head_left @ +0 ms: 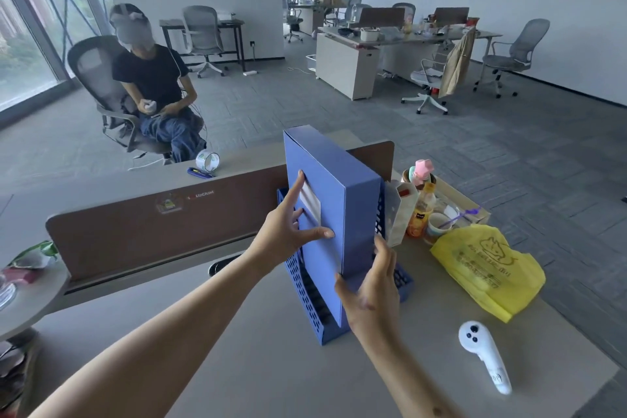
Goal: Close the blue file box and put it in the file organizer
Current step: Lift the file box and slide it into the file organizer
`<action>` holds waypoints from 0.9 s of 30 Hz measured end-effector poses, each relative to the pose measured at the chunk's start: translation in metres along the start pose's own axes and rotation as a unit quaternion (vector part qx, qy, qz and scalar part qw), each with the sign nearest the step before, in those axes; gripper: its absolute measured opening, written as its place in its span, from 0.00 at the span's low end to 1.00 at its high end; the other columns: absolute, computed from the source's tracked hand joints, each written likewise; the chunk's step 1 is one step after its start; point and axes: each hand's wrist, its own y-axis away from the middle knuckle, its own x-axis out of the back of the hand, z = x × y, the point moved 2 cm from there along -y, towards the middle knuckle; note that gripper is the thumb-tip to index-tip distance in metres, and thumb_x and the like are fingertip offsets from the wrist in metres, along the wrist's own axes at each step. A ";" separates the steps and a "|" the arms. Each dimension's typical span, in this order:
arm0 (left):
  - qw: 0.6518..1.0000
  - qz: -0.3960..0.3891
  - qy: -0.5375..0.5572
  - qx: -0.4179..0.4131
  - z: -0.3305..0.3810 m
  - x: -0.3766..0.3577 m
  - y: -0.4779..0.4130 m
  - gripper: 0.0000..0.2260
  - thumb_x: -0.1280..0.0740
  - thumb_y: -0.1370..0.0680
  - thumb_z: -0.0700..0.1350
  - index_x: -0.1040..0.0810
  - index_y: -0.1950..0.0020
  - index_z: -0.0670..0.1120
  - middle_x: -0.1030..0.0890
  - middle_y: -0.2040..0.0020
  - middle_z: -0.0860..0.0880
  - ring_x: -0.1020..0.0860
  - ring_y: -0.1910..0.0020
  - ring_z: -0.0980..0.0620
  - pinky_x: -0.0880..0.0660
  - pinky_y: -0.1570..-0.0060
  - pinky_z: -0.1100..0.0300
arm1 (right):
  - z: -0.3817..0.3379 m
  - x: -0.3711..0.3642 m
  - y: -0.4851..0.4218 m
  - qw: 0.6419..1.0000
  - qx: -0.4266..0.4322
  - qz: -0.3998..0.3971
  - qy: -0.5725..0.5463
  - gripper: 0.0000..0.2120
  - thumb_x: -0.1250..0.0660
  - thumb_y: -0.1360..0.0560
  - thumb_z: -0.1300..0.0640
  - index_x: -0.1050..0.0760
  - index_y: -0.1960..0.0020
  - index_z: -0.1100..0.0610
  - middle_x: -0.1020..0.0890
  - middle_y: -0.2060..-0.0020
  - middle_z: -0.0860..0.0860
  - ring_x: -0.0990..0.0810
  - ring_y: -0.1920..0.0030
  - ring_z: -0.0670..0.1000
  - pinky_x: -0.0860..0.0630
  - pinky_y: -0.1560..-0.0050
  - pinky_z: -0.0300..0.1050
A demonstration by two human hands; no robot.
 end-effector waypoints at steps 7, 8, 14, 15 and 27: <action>0.999 0.016 -0.023 -0.031 -0.027 -0.001 0.003 0.53 0.19 0.35 0.52 0.55 0.26 0.72 0.49 0.22 0.62 0.43 0.22 0.54 0.39 0.26 0.51 | 0.022 -0.034 0.006 0.994 -0.008 -0.016 -0.109 0.35 0.27 0.32 0.62 0.42 0.31 0.59 0.32 0.39 0.49 0.28 0.40 0.47 0.32 0.45 0.21; 0.999 0.018 -0.034 -0.033 -0.031 -0.002 0.004 0.53 0.19 0.36 0.52 0.55 0.26 0.72 0.48 0.21 0.61 0.45 0.22 0.57 0.40 0.25 0.51 | 0.025 -0.037 0.008 0.993 -0.010 -0.017 -0.115 0.35 0.27 0.32 0.61 0.43 0.31 0.59 0.33 0.40 0.48 0.28 0.41 0.46 0.32 0.45 0.21; 0.990 0.034 -0.128 -0.041 -0.057 -0.009 0.008 0.53 0.22 0.34 0.57 0.58 0.24 0.67 0.51 0.21 0.65 0.53 0.24 0.68 0.47 0.27 0.62 | 0.046 -0.058 0.019 0.987 -0.048 -0.024 -0.154 0.34 0.30 0.33 0.60 0.42 0.32 0.62 0.33 0.44 0.47 0.30 0.41 0.39 0.29 0.45 0.30; 0.989 0.037 -0.141 -0.039 -0.062 -0.010 0.009 0.52 0.23 0.34 0.58 0.57 0.23 0.65 0.51 0.21 0.66 0.55 0.25 0.69 0.48 0.27 0.61 | 0.049 -0.060 0.020 0.986 -0.051 -0.026 -0.157 0.33 0.30 0.33 0.59 0.42 0.33 0.61 0.34 0.43 0.45 0.31 0.41 0.39 0.30 0.45 0.29; 0.957 0.087 -0.276 -0.034 -0.091 -0.025 0.029 0.45 0.30 0.31 0.65 0.52 0.22 0.62 0.47 0.21 0.63 0.46 0.26 0.53 0.48 0.29 0.52 | 0.093 -0.089 0.040 0.986 -0.095 -0.047 -0.131 0.35 0.28 0.33 0.67 0.42 0.32 0.61 0.36 0.45 0.45 0.29 0.44 0.51 0.33 0.48 0.22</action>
